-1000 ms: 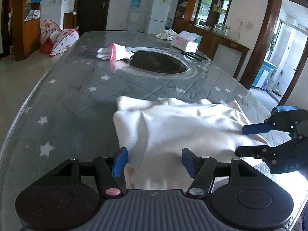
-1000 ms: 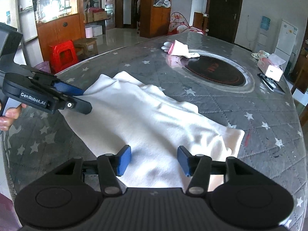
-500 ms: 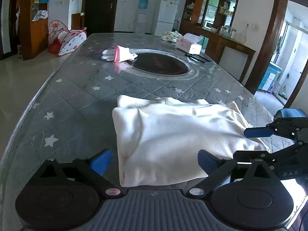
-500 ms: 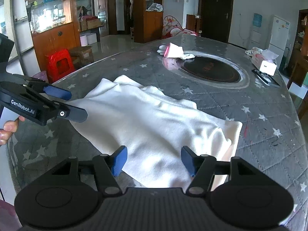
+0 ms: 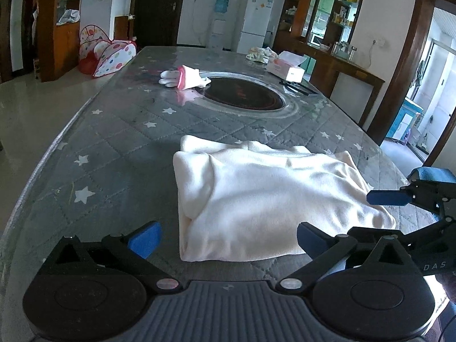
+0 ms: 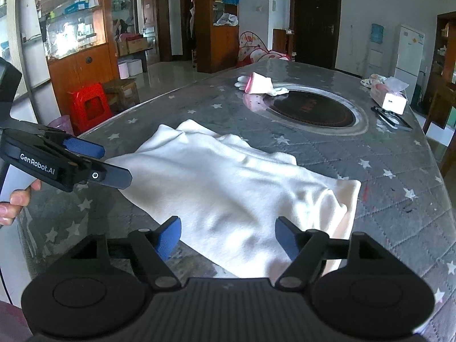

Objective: Fold clothes

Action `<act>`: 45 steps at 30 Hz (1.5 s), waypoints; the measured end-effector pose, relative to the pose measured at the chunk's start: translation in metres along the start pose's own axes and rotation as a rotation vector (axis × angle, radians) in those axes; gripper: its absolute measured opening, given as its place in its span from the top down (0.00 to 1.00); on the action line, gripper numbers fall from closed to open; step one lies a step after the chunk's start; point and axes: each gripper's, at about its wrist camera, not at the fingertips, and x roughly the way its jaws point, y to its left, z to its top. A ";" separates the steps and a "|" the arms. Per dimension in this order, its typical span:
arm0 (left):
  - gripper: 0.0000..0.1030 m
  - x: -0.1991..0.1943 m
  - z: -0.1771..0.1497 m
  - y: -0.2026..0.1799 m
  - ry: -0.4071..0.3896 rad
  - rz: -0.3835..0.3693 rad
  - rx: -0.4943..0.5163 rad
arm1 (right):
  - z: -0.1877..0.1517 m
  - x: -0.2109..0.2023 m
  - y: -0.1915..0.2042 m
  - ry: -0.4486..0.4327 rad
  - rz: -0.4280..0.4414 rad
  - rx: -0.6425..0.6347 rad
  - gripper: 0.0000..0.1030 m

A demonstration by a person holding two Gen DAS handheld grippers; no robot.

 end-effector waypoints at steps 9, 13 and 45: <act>0.00 -0.002 -0.006 -0.003 0.004 0.010 -0.002 | -0.005 -0.005 0.004 -0.030 -0.019 0.020 0.15; 0.00 -0.003 -0.010 -0.009 0.006 0.023 0.007 | -0.009 -0.007 0.005 -0.037 -0.033 0.034 0.07; 0.00 -0.015 -0.005 0.041 0.000 0.120 -0.106 | 0.020 0.027 0.074 -0.006 0.069 -0.226 0.30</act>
